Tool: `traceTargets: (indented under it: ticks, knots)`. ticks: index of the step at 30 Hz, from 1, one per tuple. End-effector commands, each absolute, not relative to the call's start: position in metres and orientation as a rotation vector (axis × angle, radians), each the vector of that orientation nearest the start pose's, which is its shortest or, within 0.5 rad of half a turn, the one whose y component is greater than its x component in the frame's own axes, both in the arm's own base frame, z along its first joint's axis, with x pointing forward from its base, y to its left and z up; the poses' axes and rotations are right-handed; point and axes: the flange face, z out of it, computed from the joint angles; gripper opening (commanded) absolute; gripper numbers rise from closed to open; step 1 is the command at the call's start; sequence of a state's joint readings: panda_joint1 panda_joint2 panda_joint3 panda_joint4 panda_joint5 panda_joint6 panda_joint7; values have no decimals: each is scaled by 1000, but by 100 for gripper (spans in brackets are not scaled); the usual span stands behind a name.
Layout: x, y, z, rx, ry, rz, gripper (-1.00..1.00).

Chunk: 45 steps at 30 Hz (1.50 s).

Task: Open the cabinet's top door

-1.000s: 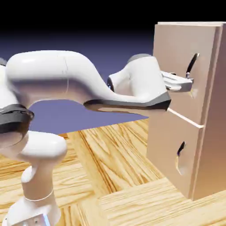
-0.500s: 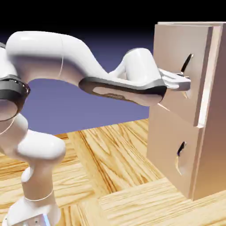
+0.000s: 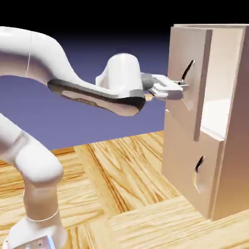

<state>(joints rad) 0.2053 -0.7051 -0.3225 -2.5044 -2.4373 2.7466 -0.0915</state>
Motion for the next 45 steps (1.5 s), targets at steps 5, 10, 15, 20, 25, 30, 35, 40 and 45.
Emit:
traceTargets:
  ticks: [5, 10, 15, 20, 25, 30, 35, 40, 45]
  knots:
    - [355, -13, 552, 879, 1311, 305, -100]
    - [336, 11, 552, 938, 1266, 231, -100]
    - [318, 38, 552, 997, 1216, 155, -100]
    - [302, 70, 552, 1060, 1159, 70, -100]
    - [287, 109, 552, 1131, 1090, -28, -100]
    - [278, 152, 552, 1201, 1015, -132, -100]
    - [273, 196, 552, 1270, 933, -238, -100]
    - [275, 239, 552, 1332, 852, -339, -100]
    - [281, 276, 552, 1382, 779, -426, -100]
